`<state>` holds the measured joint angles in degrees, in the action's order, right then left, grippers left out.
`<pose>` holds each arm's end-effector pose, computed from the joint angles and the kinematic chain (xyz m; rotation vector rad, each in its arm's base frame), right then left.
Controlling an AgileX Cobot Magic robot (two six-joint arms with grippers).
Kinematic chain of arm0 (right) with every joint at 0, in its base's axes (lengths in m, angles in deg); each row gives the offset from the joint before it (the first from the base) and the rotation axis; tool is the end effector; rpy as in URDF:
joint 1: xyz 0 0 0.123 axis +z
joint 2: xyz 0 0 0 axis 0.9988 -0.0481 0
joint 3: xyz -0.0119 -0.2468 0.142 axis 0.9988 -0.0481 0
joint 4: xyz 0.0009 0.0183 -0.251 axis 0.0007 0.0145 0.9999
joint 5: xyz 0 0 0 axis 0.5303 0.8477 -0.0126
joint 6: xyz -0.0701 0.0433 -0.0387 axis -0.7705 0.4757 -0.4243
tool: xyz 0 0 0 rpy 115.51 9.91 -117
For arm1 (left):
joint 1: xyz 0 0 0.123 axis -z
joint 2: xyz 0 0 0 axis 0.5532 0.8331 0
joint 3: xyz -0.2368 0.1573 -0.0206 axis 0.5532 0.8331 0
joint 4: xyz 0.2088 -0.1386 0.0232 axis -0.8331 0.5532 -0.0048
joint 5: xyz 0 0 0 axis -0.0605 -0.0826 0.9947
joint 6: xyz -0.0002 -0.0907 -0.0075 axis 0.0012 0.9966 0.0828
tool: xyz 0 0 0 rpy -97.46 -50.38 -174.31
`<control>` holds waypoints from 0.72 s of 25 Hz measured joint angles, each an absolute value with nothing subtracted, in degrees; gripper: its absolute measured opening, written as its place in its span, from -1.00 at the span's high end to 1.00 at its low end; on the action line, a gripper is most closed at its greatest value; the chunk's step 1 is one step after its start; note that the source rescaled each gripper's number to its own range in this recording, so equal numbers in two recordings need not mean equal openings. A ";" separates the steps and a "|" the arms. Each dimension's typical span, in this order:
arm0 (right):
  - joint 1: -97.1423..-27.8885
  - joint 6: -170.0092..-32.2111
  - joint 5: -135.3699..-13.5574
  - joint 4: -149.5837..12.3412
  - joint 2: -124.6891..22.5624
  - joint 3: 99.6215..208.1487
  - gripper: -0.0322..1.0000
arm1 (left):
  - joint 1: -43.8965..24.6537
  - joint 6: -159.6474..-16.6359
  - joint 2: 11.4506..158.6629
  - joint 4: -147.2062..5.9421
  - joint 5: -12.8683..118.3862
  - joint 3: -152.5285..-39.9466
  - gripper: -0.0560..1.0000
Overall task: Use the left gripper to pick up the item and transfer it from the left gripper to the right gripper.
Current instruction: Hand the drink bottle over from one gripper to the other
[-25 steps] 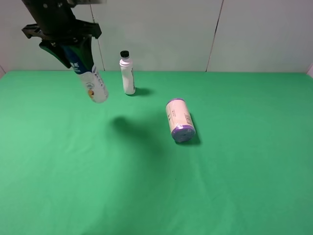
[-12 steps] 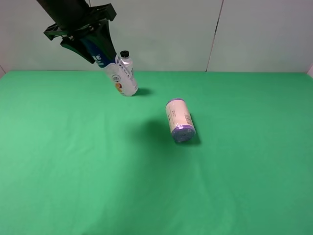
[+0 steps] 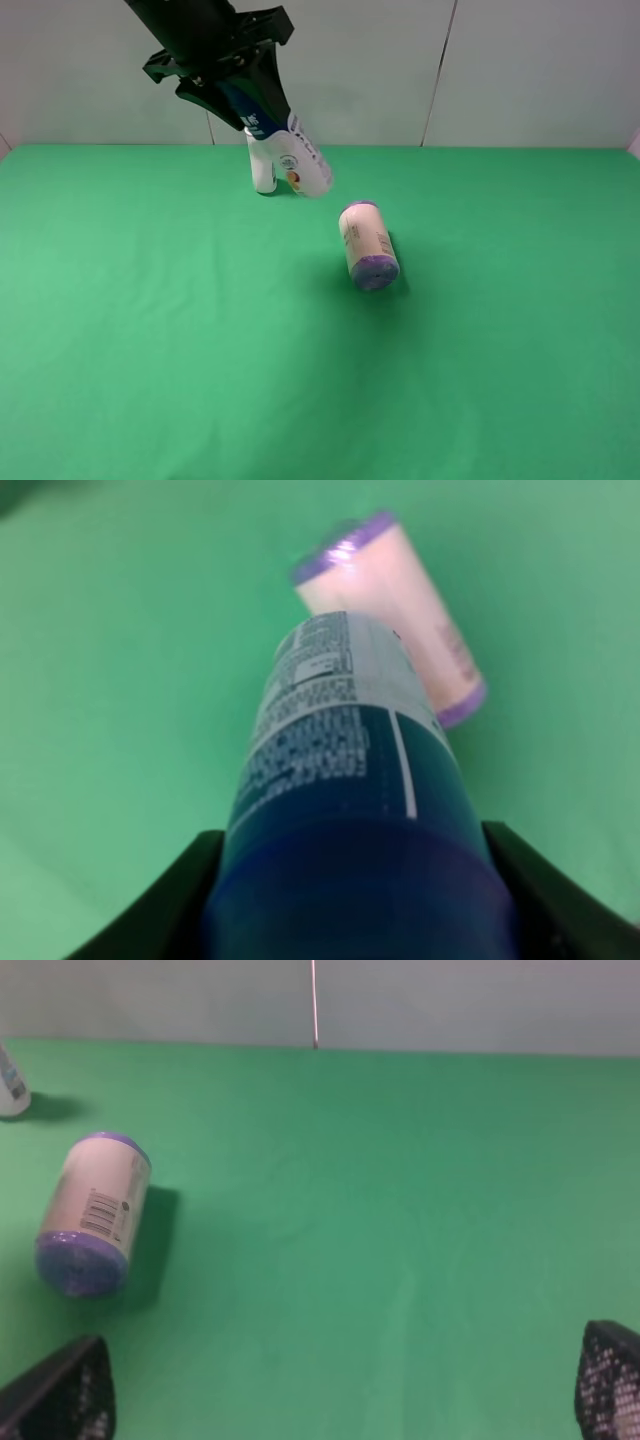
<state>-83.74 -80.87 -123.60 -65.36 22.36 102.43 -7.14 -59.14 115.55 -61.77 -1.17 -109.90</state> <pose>-0.0045 0.0060 0.2812 -0.1084 1.9917 0.1059 0.3426 -0.2031 0.3113 0.5593 2.6297 -0.6257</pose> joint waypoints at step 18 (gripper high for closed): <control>-83.74 -80.87 -123.54 -65.36 22.36 102.43 -1.00 | -6.08 -70.48 115.55 -37.33 -2.41 -109.90 0.88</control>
